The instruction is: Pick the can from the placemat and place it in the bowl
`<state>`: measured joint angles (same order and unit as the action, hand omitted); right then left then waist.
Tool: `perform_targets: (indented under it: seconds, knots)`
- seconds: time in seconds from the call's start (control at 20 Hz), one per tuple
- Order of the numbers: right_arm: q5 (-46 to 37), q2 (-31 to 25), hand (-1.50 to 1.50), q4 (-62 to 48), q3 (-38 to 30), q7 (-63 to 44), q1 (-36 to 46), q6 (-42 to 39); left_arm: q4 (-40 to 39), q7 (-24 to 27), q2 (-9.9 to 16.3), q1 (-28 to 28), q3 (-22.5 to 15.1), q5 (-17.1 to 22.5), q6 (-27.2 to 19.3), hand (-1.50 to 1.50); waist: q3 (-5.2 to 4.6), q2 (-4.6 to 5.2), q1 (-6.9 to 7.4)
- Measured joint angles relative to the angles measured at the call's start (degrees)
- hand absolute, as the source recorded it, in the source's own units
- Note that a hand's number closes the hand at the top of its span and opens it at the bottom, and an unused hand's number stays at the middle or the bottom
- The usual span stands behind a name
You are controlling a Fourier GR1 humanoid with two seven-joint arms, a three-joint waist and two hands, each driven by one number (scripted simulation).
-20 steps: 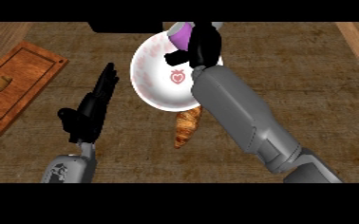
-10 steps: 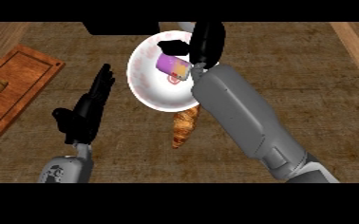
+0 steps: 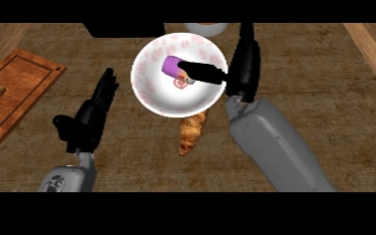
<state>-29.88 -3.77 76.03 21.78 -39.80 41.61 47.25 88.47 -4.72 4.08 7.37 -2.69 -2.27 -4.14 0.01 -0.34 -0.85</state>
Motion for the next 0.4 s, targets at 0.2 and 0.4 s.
perform_targets:
  seconds: [0.2,0.4]
  knots:
    - [1.0,-1.9,-1.5,11.0,1.9,1.4,-9.8,-1.9,0.7,-0.1,0.2,-0.4,0.3,0.1,0.4,0.0,0.01,0.08,0.2]
    - [0.0,-1.5,-1.5,16.4,2.0,2.4,-14.7,-4.6,0.2,-0.5,0.2,0.5,0.6,0.1,0.8,0.0,0.0,0.2,0.51]
